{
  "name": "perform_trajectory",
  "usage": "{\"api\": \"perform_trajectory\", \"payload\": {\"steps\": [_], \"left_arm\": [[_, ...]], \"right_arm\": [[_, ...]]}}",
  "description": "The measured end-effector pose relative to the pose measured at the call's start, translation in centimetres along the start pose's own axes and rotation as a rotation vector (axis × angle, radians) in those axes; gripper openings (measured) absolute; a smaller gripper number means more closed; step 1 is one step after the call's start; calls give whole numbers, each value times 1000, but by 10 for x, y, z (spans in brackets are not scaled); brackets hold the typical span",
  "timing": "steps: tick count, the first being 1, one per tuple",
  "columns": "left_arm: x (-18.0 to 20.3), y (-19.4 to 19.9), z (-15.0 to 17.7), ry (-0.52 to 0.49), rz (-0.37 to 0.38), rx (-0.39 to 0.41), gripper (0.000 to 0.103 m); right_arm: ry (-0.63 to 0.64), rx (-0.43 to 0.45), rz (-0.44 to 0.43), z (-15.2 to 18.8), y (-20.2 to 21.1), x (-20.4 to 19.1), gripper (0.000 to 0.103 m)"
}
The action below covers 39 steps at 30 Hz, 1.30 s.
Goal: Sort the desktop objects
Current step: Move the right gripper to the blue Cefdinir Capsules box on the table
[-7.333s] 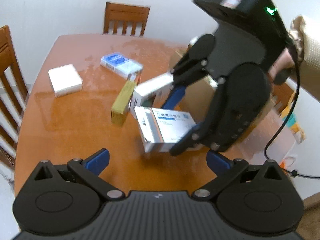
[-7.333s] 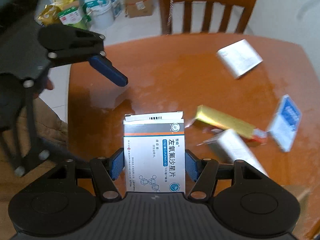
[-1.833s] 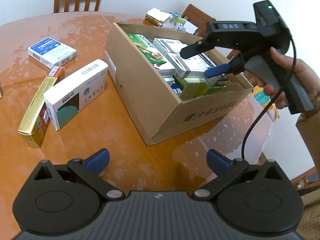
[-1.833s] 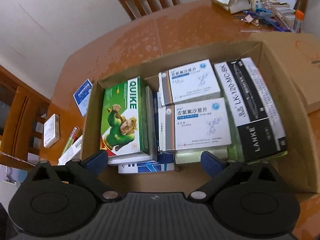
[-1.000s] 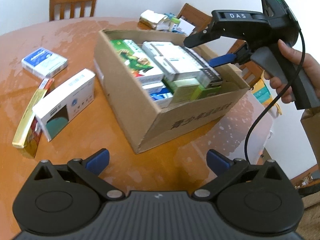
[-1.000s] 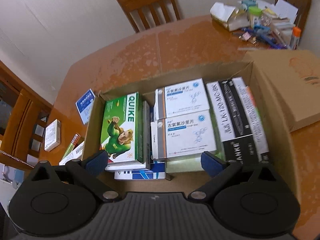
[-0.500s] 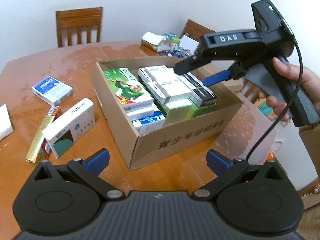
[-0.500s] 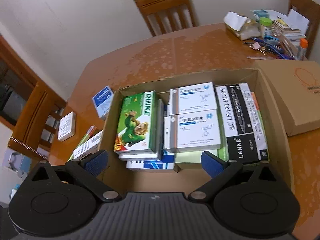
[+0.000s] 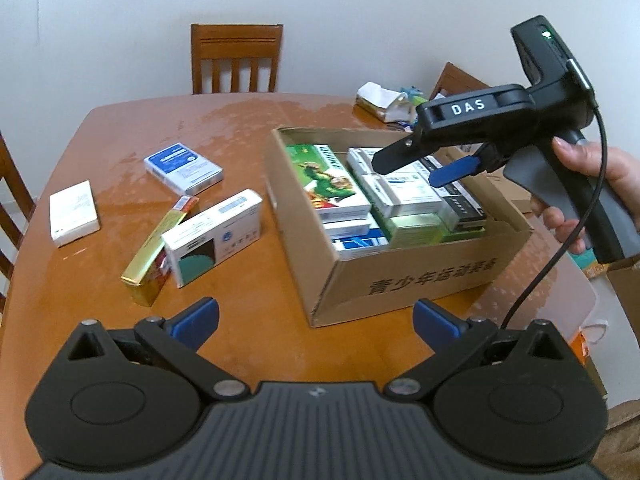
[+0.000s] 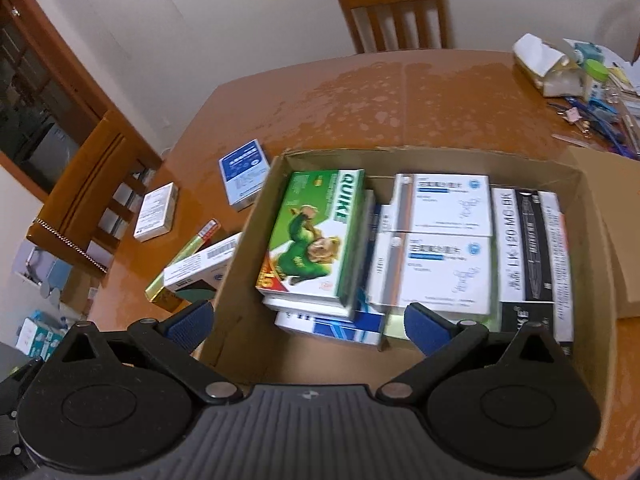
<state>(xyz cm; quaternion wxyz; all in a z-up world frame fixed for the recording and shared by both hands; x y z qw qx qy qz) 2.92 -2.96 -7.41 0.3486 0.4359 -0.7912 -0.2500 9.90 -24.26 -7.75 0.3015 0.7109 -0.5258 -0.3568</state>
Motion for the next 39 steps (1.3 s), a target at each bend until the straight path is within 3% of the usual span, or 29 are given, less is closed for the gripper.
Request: {"api": "perform_trajectory", "payload": {"steps": [8, 12, 19, 23, 31, 39], "left_arm": [[-27, -16, -14, 22, 60, -24, 103], [-52, -28, -22, 39, 76, -54, 103], [-107, -43, -24, 56, -18, -123, 103], [-122, -43, -34, 81, -49, -110, 103], [-133, -47, -42, 166, -30, -85, 103], [-143, -52, -35, 207, -31, -94, 103]], "right_arm": [[-8, 6, 6, -12, -4, -25, 103], [-23, 63, 10, -21, 8, -44, 103], [33, 94, -148, -20, 2, -124, 103], [85, 88, -208, -28, -15, -156, 103], [79, 72, -222, -39, -30, -154, 103], [-3, 64, -108, -38, -27, -105, 103]]}}
Point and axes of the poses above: each gripper's, at about its wrist camera, not at the fingertips, and y roughly against the way its jaws point, x to its right, z to its underside, the point moved 7 cm from there along -y, roughly the way its jaws point, and after that the axes turned 13 degrees about y, right-handed, at the moved point
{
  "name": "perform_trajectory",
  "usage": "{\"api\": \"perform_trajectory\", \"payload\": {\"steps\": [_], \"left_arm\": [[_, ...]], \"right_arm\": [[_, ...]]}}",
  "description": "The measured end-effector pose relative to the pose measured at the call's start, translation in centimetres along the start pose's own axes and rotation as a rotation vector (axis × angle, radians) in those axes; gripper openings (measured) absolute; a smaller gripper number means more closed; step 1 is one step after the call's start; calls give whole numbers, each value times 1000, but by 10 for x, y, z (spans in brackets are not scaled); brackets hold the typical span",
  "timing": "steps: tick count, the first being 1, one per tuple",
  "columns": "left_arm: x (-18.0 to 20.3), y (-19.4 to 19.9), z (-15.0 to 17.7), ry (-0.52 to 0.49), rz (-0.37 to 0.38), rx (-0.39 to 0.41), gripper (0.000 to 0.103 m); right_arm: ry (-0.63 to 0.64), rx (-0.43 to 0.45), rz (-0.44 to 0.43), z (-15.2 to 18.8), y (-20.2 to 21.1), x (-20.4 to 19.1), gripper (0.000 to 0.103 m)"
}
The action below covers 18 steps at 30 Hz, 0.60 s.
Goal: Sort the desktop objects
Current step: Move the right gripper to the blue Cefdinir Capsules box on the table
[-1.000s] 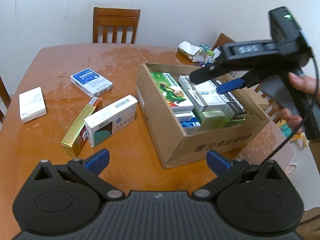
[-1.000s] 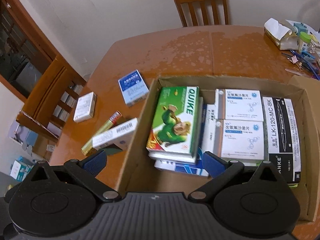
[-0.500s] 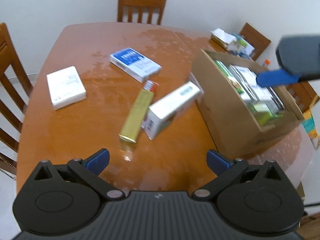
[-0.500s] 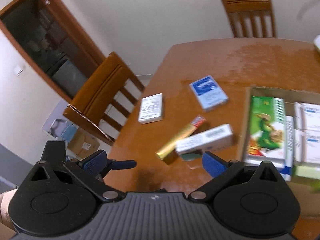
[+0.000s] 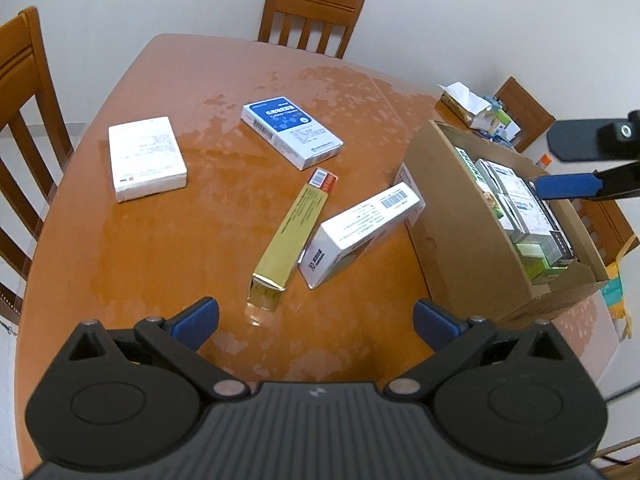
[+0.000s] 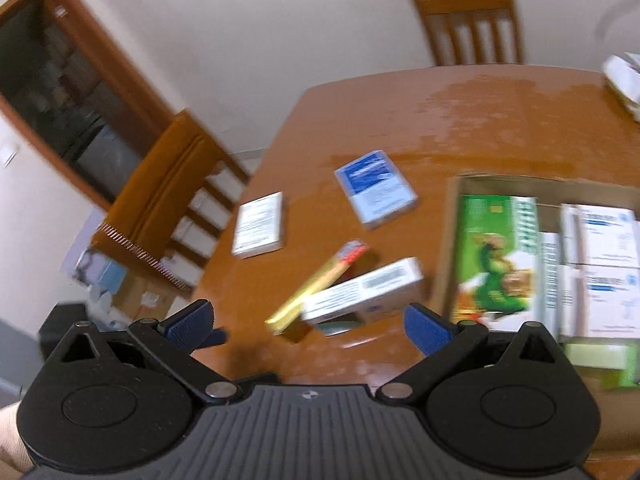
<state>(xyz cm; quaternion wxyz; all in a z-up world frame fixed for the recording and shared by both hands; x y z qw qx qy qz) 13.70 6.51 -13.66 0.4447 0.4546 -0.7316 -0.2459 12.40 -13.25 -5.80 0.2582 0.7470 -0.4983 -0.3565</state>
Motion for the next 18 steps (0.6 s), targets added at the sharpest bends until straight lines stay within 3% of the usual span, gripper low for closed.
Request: {"api": "perform_trajectory", "payload": {"steps": [4, 12, 18], "left_arm": [[-9, -3, 2, 23, -26, -13, 103], [-18, -2, 4, 49, -93, -25, 103], [-16, -3, 9, 52, -110, -41, 103]], "right_arm": [[-36, 15, -17, 2, 0, 0, 103], [42, -4, -210, 18, -25, -59, 103], [28, 10, -227, 24, -23, -57, 103]]}}
Point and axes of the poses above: each gripper's, at about its wrist camera, not at the fingertips, and y roughly against the way its jaws point, x to its right, z to its underside, the point moved 7 cm from there along -y, roughly the way its jaws point, and after that the axes turned 13 degrees about y, right-handed, at the moved point
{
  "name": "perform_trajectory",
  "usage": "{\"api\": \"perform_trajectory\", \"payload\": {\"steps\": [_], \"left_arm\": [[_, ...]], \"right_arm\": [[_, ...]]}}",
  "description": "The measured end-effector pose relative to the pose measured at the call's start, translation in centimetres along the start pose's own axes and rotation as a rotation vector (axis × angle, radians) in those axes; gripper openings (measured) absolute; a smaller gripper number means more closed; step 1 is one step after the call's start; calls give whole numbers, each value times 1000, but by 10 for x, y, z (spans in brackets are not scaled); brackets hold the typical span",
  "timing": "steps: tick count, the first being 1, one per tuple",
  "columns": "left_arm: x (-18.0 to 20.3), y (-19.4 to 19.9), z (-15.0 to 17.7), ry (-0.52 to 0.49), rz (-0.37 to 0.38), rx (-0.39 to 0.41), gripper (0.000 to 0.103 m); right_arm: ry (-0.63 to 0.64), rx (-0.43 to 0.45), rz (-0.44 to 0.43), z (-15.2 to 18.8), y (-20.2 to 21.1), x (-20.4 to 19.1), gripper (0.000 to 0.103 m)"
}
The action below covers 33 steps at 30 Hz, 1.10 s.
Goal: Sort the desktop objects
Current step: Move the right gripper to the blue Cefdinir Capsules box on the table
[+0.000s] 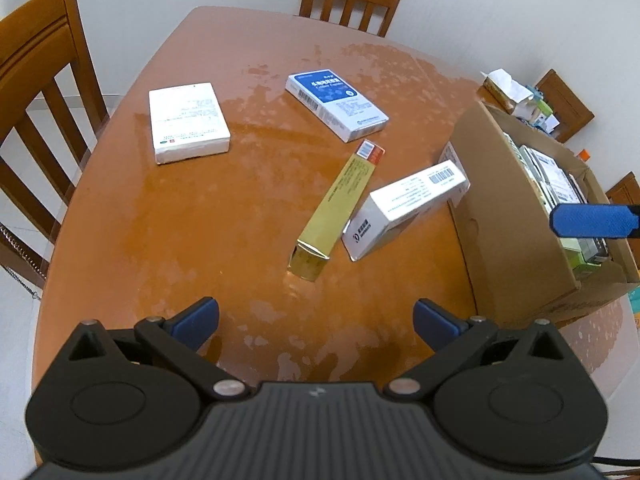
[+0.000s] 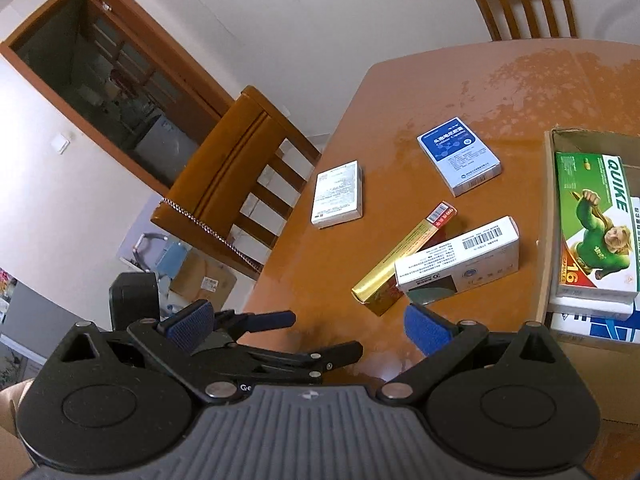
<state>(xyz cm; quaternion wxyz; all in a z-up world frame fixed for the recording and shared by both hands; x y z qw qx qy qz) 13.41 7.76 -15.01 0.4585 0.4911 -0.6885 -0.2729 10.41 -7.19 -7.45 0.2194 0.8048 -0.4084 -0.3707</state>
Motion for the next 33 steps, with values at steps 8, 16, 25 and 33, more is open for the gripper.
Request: {"api": "perform_trajectory", "payload": {"steps": [8, 16, 25, 33], "left_arm": [[8, -1, 2, -2, -2, -5, 103], [14, 0, 5, -5, -4, -5, 103], [20, 1, 7, -2, 13, 3, 103], [15, 3, 9, 27, 32, 21, 103]], "right_arm": [[-11, 9, -2, 3, 8, 4, 103], [-18, 26, -1, 4, 14, 7, 103], [-36, 30, 29, 7, 22, 12, 103], [-14, 13, 66, 1, 20, 14, 103]]}}
Point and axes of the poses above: each gripper's, at about its wrist camera, not at the fingertips, and y roughly against the way its jaws point, x to its right, z to its underside, the point moved 7 cm from there along -y, roughly the way its jaws point, and after that the axes turned 13 degrees about y, right-handed, at the moved point
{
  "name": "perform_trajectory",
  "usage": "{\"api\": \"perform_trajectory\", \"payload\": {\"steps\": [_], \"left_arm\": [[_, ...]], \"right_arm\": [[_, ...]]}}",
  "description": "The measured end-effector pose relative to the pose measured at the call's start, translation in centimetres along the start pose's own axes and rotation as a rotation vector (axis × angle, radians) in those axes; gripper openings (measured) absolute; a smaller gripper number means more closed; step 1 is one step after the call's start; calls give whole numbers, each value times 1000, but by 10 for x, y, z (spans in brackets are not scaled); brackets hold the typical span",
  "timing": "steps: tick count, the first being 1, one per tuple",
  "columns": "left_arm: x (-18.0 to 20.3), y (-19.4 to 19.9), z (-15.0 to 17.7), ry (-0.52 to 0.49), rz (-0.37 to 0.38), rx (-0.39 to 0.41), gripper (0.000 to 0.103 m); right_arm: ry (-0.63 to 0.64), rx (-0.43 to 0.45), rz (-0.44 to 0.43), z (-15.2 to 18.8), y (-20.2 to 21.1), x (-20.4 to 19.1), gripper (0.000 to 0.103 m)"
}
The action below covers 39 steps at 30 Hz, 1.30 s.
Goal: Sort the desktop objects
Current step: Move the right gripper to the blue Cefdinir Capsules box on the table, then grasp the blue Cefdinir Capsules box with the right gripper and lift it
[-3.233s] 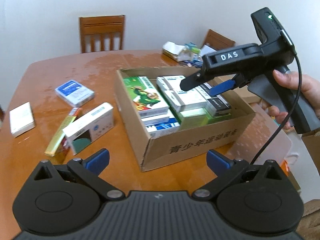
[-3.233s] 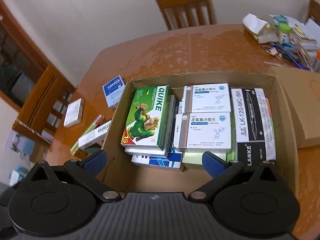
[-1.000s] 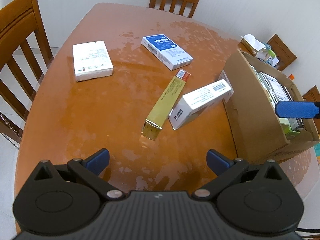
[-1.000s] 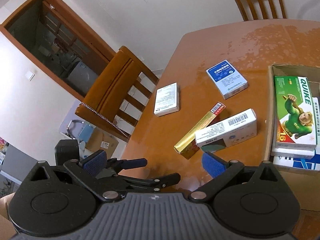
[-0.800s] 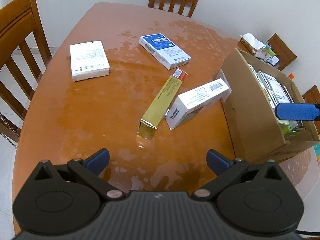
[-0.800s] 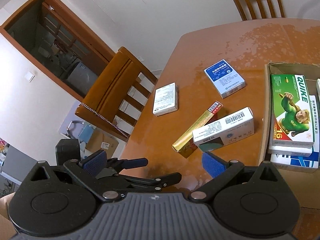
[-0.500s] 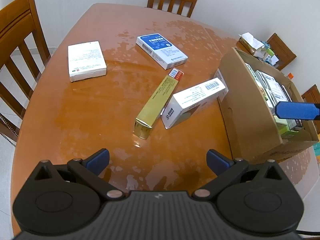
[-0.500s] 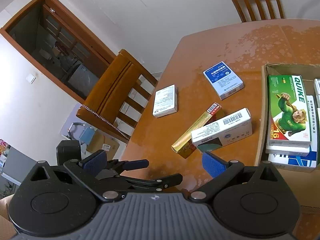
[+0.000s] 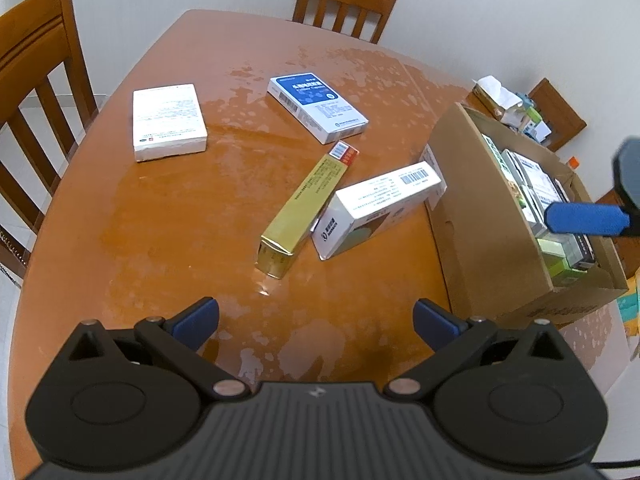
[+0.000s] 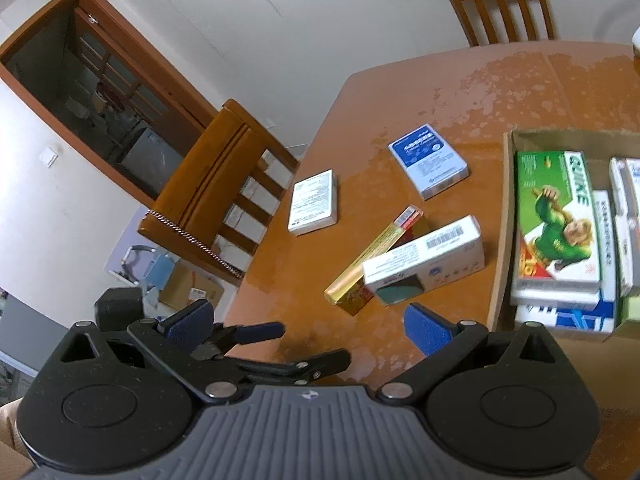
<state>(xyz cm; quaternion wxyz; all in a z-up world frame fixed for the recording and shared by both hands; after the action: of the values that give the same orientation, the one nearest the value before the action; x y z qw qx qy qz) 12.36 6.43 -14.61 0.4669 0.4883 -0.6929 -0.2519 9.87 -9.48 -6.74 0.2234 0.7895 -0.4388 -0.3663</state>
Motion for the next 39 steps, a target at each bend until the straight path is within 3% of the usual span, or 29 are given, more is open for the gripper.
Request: {"api": "perform_trajectory", "payload": {"steps": [5, 15, 19, 24, 31, 35, 39], "left_arm": [[-9, 2, -2, 20, 10, 18, 103], [-21, 0, -10, 9, 69, 44, 103], [-22, -1, -13, -16, 88, 50, 103], [-26, -2, -17, -33, 99, 55, 103], [-37, -9, -20, -14, 110, 41, 103], [-43, -10, -23, 10, 118, 42, 103], [-48, -11, -26, 27, 120, 45, 103]], "right_arm": [[47, -11, 51, -15, -1, 5, 103], [146, 37, 370, -100, 17, 63, 103], [215, -22, 386, -132, -24, 67, 103], [330, -187, 390, -148, -99, 67, 103], [503, -415, 476, -144, -210, 88, 103], [514, -491, 444, -132, -252, 103, 103], [493, -509, 453, -124, -268, 117, 103]]}}
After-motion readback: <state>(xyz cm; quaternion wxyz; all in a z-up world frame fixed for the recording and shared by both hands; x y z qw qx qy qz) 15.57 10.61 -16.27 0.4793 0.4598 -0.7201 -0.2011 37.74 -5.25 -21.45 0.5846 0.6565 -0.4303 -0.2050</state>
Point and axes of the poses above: each gripper's, at about its wrist camera, not at the fingertips, and y roughly against the way its jaws point, x to its right, z to its underside, the point moved 7 cm from there along -y, roughly the way its jaws point, and after that the axes turned 13 degrees about y, right-handed, at the moved point
